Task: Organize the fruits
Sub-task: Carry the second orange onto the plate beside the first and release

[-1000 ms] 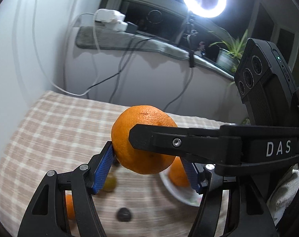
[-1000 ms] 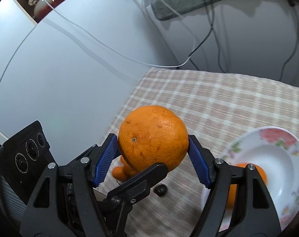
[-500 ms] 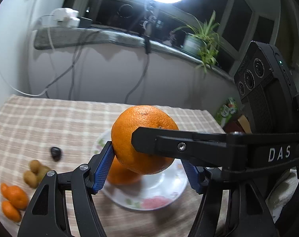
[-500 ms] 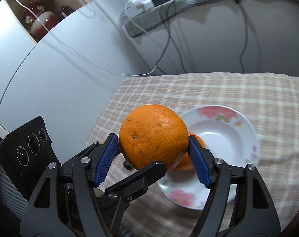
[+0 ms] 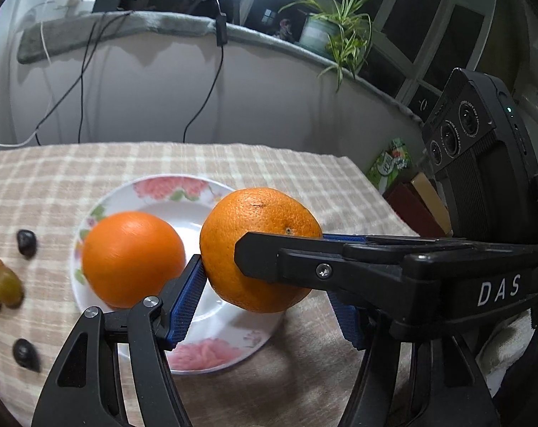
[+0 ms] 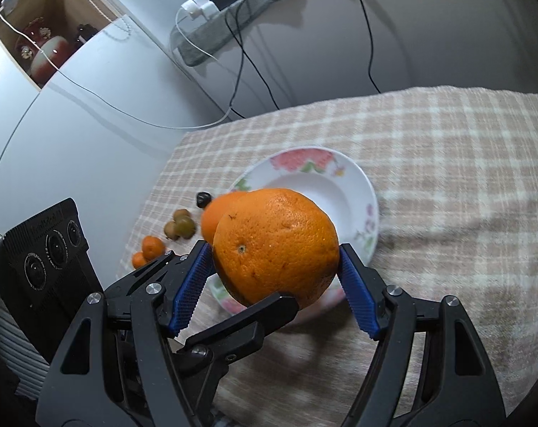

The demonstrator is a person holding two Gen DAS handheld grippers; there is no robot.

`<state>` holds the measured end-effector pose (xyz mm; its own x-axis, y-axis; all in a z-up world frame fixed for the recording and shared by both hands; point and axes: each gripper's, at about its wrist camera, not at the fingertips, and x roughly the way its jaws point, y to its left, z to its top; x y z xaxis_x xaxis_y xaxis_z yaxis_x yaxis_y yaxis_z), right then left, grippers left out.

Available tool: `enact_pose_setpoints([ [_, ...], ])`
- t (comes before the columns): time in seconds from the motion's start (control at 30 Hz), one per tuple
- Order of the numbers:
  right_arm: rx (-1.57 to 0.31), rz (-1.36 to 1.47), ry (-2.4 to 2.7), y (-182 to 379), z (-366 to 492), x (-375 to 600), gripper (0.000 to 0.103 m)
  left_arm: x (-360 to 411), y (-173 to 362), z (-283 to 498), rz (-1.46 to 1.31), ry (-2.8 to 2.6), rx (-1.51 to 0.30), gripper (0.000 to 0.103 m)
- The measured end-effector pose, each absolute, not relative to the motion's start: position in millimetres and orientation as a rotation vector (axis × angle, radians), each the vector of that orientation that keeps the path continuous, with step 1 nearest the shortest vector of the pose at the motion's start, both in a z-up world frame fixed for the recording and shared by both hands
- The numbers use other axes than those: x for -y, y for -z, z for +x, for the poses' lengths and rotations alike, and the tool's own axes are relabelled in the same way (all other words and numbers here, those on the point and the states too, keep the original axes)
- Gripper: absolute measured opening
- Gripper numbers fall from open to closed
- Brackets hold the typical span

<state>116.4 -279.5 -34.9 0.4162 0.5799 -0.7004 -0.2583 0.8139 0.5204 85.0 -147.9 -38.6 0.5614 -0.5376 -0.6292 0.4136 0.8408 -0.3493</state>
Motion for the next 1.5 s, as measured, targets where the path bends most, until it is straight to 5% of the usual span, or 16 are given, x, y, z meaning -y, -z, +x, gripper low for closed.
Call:
enact_pose_setpoints([
  [1.03,-1.005,0.298,-0.489,45,123,280,0.075,146,55,82,-0.088,0.509,-0.824,0.067],
  [1.13,-0.966,0.283,-0.469,37,121,285,0.085,144,48,75,-0.065,0.505,-0.794,0.068],
  [1.5,-0.888,0.217,-0.438,23,109,289,0.086,128,40,57,-0.060,0.512,-0.758,0.068],
])
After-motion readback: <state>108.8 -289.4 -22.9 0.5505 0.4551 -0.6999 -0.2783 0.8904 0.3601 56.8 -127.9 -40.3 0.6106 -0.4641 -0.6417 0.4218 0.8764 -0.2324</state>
